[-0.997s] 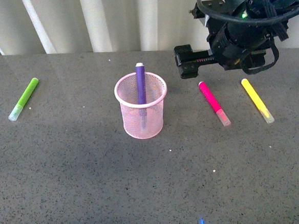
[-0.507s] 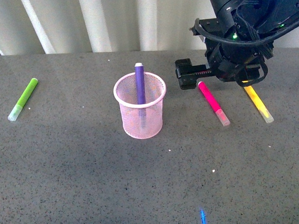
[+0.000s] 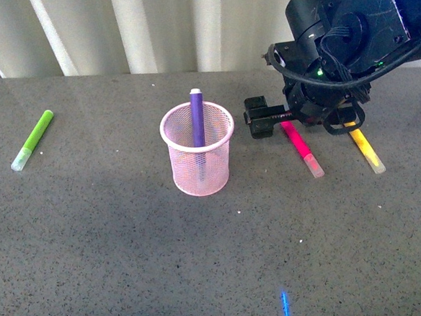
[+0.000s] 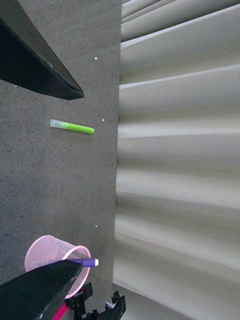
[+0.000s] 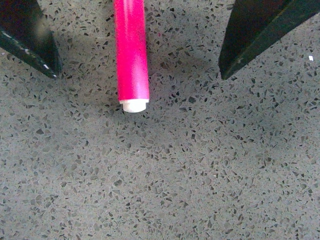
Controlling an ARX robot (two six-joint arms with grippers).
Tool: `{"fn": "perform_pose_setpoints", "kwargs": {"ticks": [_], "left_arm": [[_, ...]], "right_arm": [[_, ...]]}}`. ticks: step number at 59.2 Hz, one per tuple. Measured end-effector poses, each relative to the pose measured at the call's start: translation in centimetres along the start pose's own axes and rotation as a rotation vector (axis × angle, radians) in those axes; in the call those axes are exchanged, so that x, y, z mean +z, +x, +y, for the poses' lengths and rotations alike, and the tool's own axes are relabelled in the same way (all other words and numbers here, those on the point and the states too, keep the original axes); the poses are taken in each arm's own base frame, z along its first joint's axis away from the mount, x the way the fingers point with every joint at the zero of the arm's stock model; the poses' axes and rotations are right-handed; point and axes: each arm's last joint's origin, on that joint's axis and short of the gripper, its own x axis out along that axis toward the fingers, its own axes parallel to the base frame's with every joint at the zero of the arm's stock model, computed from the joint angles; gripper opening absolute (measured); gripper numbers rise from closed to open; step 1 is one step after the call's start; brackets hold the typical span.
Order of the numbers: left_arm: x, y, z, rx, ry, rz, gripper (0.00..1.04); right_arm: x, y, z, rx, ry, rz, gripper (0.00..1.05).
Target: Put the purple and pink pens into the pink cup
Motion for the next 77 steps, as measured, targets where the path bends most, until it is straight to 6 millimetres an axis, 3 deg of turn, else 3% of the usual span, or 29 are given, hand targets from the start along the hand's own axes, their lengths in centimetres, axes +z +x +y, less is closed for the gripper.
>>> {"fn": "perform_pose_setpoints", "kwargs": {"ticks": [31, 51, 56, 60, 66, 72, 77], "left_arm": [[0.0, 0.0, 0.0, 0.0, 0.0, 0.0, 0.98], [0.0, 0.0, 0.0, 0.0, 0.0, 0.0, 0.98], [0.0, 0.0, 0.0, 0.0, 0.0, 0.0, 0.98], [0.0, 0.0, 0.0, 0.0, 0.0, 0.0, 0.98], [0.0, 0.0, 0.0, 0.0, 0.0, 0.0, 0.98], [0.0, 0.0, 0.0, 0.0, 0.0, 0.0, 0.98], [0.0, 0.0, 0.0, 0.0, 0.0, 0.0, 0.98]], "right_arm": [[0.2, 0.3, -1.9, -0.014, 0.016, -0.02, 0.13], [0.1, -0.7, -2.3, 0.008, 0.044, -0.108, 0.11], [0.5, -2.3, -2.1, 0.053, 0.06, -0.219, 0.11], [1.3, -4.6, -1.9, 0.126, 0.073, -0.341, 0.11], [2.9, -11.2, -1.0, 0.309, 0.068, -0.617, 0.11], [3.1, -16.9, 0.2, 0.453, 0.039, -0.835, 0.11], [2.0, -18.7, 1.5, 0.533, 0.016, -0.925, 0.11]]}}
